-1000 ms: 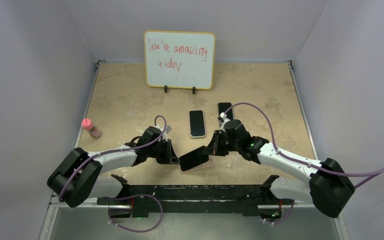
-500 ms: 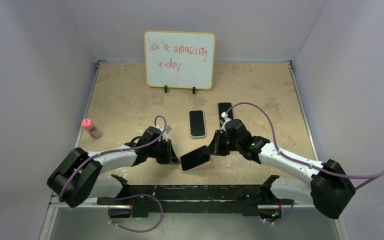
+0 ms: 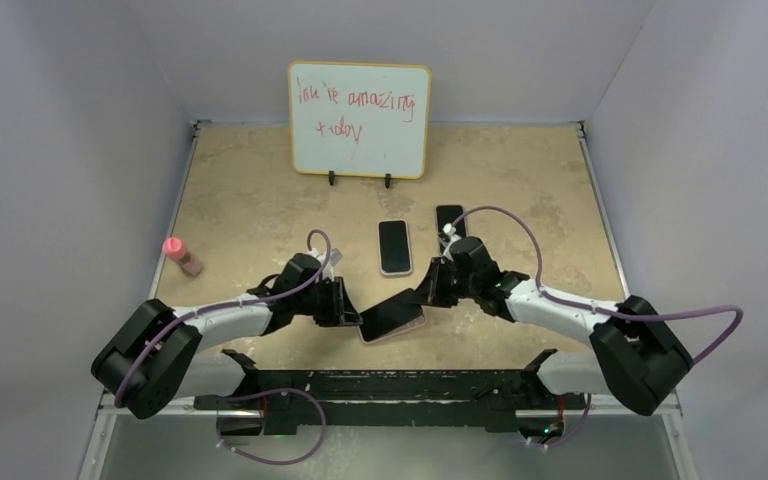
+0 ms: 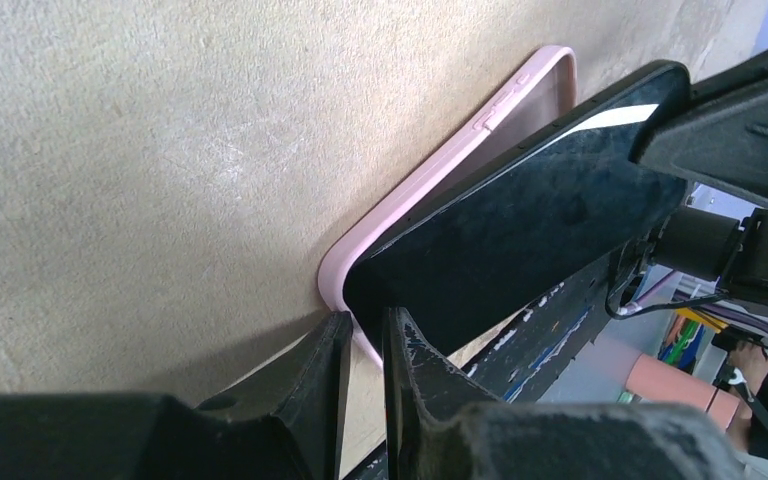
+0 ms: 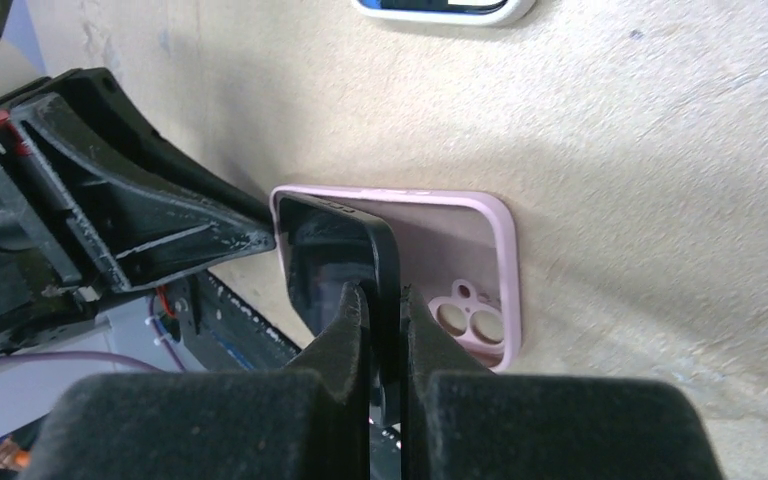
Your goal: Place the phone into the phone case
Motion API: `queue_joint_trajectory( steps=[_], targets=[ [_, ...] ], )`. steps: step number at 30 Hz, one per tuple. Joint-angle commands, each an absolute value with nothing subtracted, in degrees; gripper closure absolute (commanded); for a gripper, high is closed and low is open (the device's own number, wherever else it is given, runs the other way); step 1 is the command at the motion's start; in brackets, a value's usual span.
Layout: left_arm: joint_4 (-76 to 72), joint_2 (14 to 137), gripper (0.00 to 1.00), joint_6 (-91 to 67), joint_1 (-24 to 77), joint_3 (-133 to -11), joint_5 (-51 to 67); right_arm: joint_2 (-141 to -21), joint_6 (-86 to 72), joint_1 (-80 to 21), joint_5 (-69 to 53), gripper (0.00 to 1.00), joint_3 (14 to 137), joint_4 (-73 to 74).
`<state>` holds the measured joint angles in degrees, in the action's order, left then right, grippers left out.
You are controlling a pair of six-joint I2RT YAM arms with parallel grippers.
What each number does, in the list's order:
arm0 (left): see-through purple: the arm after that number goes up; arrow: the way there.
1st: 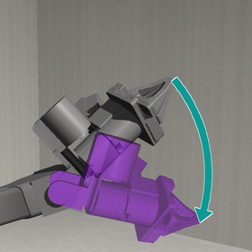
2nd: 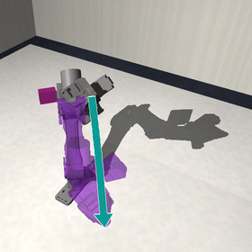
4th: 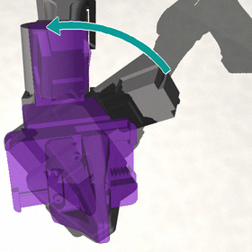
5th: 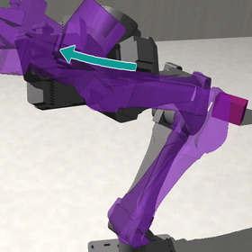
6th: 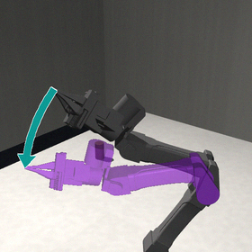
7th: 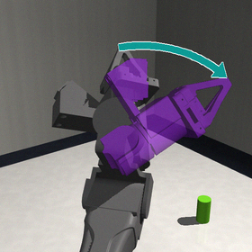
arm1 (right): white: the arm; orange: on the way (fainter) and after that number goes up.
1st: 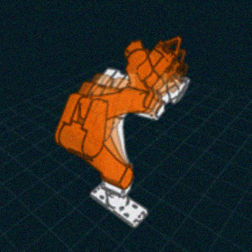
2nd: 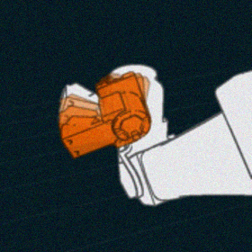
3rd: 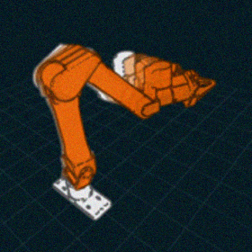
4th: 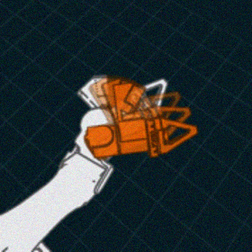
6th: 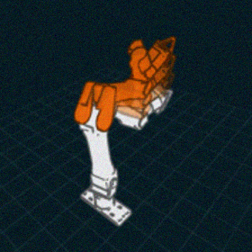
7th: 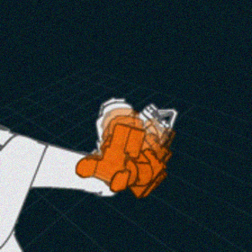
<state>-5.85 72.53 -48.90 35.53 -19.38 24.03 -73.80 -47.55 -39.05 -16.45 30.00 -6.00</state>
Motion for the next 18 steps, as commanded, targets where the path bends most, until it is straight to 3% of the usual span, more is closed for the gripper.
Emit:
queue_joint_trajectory(
  steps=[1, 18],
  targets=[
    [-8.3, 74.5, 0.79, -48.9, 36.6, -19.1, 23.7, -80.2, -46.4, -41.0, -14.0, 1.0, 26.5, -8.9],
    [3.2, 70.1, 0.78, -50.1, 38.9, -23.0, 18.7, -75.2, -43.7, -41.0, -6.4, 0.64, 31.5, 4.3]
  ],
)
